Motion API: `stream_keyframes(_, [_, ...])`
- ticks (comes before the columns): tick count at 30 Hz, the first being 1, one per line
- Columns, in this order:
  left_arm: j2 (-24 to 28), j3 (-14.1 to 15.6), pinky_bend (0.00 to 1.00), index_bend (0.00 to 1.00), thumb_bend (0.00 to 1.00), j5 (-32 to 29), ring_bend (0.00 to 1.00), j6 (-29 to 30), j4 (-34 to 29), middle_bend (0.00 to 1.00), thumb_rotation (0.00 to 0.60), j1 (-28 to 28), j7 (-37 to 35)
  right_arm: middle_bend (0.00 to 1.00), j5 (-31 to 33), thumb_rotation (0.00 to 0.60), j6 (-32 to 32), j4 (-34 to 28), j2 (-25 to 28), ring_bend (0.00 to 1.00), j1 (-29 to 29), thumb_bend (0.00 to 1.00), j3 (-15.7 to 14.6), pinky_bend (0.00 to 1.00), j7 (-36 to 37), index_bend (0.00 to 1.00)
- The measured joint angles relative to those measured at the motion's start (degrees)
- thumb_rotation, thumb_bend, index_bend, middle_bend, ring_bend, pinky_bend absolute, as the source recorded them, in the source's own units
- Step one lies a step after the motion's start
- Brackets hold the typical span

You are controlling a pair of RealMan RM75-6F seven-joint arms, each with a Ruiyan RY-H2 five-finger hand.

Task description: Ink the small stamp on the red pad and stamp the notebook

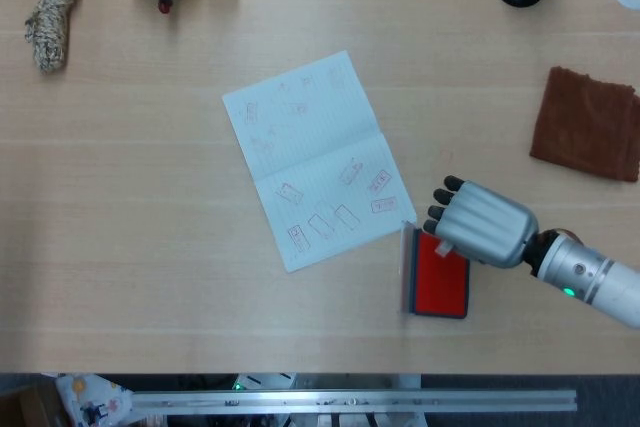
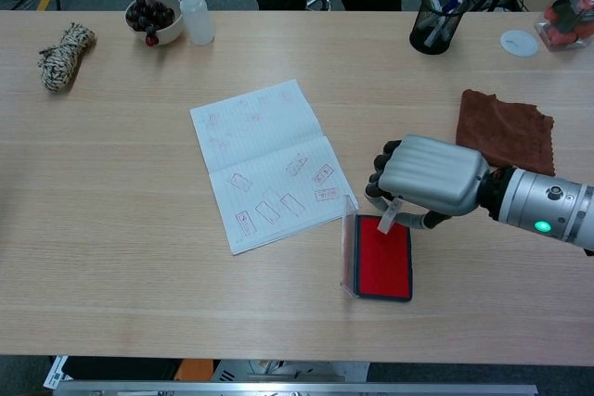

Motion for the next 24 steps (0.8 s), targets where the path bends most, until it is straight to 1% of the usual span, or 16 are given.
stream_keyframes(13, [-0.1, 0.1, 0.15, 0.21, 0.26, 0.1, 0.19, -0.4, 0.4, 0.19, 0.6, -0.1, -0.3, 0.59, -1.9, 0.6, 1.5, 3.6, -2.9, 0.43, -1.3, 0.41, -1.3, 0.36, 0.3, 0.76])
stream_keyframes(24, [-0.2, 0.2, 0.15, 0.19, 0.26, 0.1, 0.19, -0.5, 0.5, 0.18, 0.6, -0.1, -0.3, 0.6, -2.9, 0.6, 1.7, 4.9, -3.6, 0.44, -1.4, 0.41, -1.6, 0.36, 0.0, 0.77])
